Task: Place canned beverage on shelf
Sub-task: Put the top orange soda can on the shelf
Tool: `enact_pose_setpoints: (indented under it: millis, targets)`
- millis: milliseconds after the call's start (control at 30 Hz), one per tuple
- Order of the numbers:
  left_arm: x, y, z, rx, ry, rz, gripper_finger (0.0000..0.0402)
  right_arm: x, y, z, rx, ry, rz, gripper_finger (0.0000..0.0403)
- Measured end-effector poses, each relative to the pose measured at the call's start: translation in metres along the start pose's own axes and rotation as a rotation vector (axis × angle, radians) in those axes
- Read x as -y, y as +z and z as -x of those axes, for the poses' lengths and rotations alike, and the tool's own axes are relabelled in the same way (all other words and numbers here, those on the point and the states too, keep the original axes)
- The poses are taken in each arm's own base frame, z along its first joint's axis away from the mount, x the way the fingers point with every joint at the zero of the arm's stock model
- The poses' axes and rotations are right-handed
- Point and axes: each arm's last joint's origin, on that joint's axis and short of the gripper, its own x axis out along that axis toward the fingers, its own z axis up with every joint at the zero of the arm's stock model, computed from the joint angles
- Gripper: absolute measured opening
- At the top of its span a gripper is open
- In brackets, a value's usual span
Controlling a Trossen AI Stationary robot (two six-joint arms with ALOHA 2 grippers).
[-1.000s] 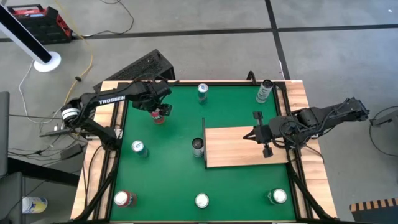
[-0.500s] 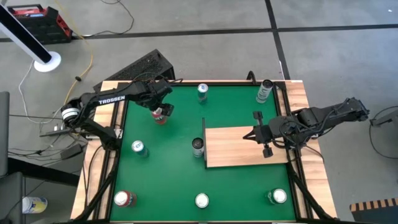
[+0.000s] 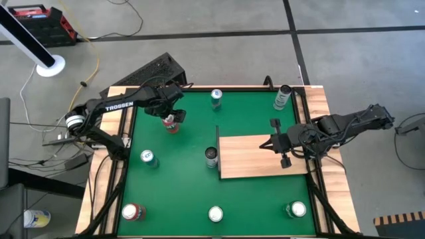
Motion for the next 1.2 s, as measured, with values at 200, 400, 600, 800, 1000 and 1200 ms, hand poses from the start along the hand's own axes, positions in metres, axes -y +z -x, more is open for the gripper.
enact_pose_setpoints:
  millis: [200, 400, 600, 800, 1000, 1200]
  targets:
    - [-0.003, 0.003, 0.000, -0.027, -0.033, -0.040, 0.0391, 0.000, 0.000, 0.000, 0.000, 0.000, 0.000, 0.0030]
    - [-0.001, 0.010, 0.004, -0.041, -0.132, -0.086, 0.0394, 0.000, 0.000, 0.000, 0.000, 0.000, 0.000, 0.0030]
    - [0.007, 0.026, 0.029, 0.049, -0.176, -0.240, 0.0394, 0.000, 0.000, 0.000, 0.000, 0.000, -0.015, 0.0030]
    - [0.014, 0.038, 0.053, 0.122, -0.278, -0.538, 0.0393, 0.000, 0.000, 0.000, 0.000, 0.000, -0.076, 0.0030]
    - [0.019, 0.032, 0.055, 0.147, -0.287, -0.931, 0.0393, 0.000, 0.000, 0.000, 0.000, 0.000, -0.143, 0.0030]
    - [0.020, 0.018, 0.054, 0.074, -0.263, -1.152, 0.0393, 0.000, 0.000, 0.000, 0.000, 0.000, -0.161, 0.0030]
